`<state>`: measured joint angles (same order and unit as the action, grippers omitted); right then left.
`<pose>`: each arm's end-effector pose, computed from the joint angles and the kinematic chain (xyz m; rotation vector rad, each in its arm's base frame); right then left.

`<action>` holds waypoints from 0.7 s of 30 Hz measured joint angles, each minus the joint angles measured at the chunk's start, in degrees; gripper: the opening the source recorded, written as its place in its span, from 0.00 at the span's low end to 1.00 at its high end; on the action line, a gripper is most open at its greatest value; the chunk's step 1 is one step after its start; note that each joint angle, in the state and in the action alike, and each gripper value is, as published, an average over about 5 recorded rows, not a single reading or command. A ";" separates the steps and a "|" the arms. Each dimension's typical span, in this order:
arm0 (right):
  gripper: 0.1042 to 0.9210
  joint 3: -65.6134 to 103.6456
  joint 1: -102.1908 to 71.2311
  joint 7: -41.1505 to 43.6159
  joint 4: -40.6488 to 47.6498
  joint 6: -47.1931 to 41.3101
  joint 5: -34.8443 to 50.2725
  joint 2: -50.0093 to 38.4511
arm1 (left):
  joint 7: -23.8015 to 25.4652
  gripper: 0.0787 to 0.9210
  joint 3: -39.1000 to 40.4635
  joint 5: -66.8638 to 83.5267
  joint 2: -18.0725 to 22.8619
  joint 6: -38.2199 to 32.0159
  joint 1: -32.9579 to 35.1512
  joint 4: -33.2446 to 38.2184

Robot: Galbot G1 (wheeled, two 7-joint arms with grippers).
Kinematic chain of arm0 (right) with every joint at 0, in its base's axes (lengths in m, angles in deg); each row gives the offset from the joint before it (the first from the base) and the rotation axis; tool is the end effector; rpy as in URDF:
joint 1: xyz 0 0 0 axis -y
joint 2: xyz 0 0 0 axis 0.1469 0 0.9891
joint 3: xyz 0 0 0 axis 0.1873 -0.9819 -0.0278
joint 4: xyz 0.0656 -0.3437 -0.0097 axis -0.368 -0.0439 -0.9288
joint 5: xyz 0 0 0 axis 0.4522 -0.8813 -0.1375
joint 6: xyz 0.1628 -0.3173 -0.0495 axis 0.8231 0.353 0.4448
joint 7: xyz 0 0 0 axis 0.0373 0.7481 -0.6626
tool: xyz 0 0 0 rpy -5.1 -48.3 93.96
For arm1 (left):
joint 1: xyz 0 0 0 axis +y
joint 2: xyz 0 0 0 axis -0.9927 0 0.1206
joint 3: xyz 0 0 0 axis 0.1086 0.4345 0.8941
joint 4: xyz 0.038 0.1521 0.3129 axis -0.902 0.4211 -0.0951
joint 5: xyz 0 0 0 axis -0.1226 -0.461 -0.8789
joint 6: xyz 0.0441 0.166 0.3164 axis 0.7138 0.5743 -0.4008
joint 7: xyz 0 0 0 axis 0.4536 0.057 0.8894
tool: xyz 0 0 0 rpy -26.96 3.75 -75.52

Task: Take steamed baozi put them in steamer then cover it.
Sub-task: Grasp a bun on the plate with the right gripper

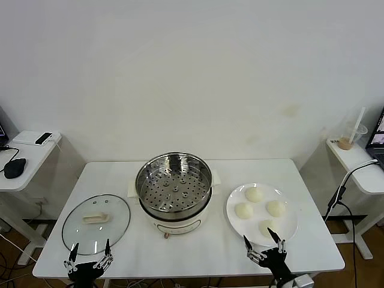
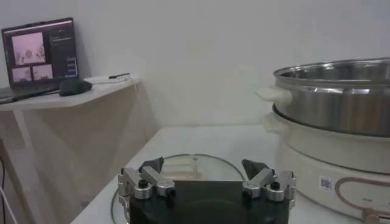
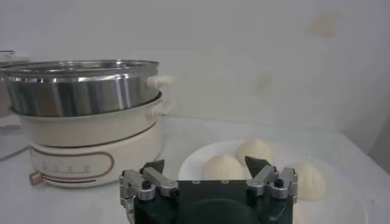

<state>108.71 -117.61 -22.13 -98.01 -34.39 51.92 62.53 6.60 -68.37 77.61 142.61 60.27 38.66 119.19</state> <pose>0.1566 -0.0845 -0.3347 0.3293 -2.9159 0.1823 0.1046 0.0659 -0.3265 0.3200 -2.8787 -0.1482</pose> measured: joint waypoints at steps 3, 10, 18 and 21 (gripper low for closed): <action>0.88 0.71 1.05 -0.14 0.05 -0.67 -1.63 -0.89 | 0.01 0.88 0.01 -0.30 -0.17 0.71 -0.17 0.41; 0.88 3.31 6.96 1.23 1.93 -4.16 -9.25 -6.51 | 0.58 0.88 0.08 -2.83 -0.50 2.56 -0.13 1.46; 0.88 2.66 18.53 10.04 8.59 -8.13 -21.07 -16.69 | 1.56 0.88 -0.35 -5.72 -0.11 3.79 -0.31 2.02; 0.88 0.55 24.16 14.96 11.88 -8.54 -24.83 -20.93 | 2.06 0.88 -0.43 -6.74 0.03 4.25 -0.26 2.40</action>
<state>109.26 -93.44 -7.17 -86.13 -42.93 27.09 41.60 8.66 -68.80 70.88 142.65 64.51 38.39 121.60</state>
